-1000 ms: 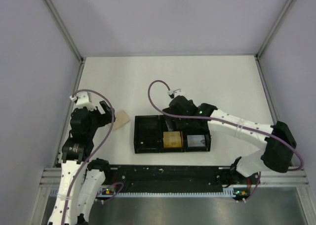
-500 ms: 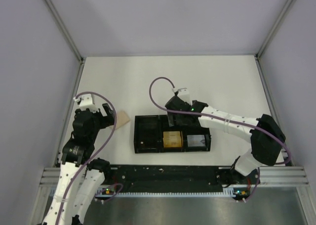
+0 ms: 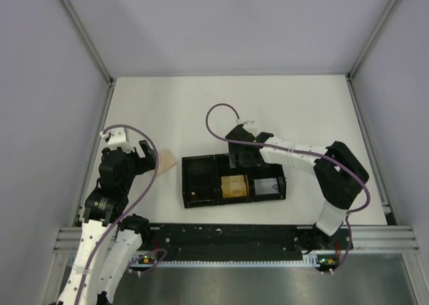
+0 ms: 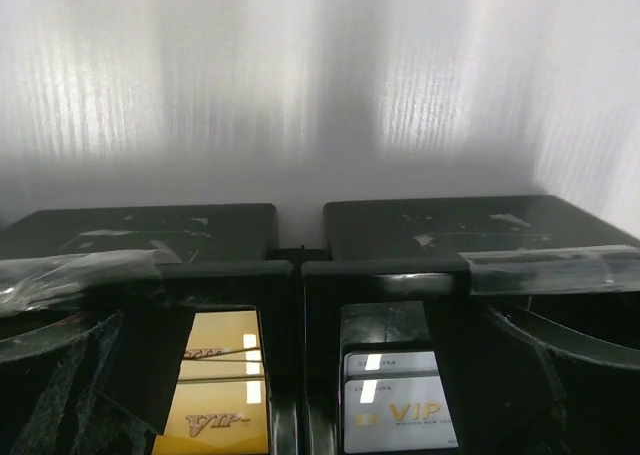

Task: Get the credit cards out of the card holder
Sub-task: Move the storage box to the center of the board.

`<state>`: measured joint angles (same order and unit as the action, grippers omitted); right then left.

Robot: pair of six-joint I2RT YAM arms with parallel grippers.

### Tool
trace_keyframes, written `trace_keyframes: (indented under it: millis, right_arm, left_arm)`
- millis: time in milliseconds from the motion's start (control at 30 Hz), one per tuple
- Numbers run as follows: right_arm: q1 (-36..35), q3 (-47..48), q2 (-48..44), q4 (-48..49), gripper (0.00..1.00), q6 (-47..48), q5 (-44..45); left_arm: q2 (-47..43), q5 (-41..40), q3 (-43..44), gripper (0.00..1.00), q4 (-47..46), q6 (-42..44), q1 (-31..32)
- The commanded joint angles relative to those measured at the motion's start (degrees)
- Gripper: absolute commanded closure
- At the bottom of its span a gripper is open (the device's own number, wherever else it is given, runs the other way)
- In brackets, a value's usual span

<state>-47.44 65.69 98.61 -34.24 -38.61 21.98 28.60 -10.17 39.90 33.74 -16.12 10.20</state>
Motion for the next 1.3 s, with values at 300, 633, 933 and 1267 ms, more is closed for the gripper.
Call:
trace_keyframes:
  millis: [300,633,933,1267]
  right_arm:
    - [7.71,8.57,7.47,10.94,0.11,-2.0,1.93]
    - [13.42,13.41,13.18,12.88,0.11,-4.27,5.18]
    - [17.11,17.1,16.44,13.85,0.11,-7.44,7.55]
    - [19.75,20.18,16.18,13.94,0.11,-0.86,8.44]
  left_arm:
    - [-0.3,-0.72,-0.35,0.08,-1.22,0.91,0.17]
    - [-0.04,-0.55,-0.52,0.08,-1.31,1.0,0.17]
    - [0.14,-0.46,-0.61,0.08,-1.48,1.09,0.17]
    - [0.32,-0.2,-0.7,0.08,-1.57,1.0,0.17]
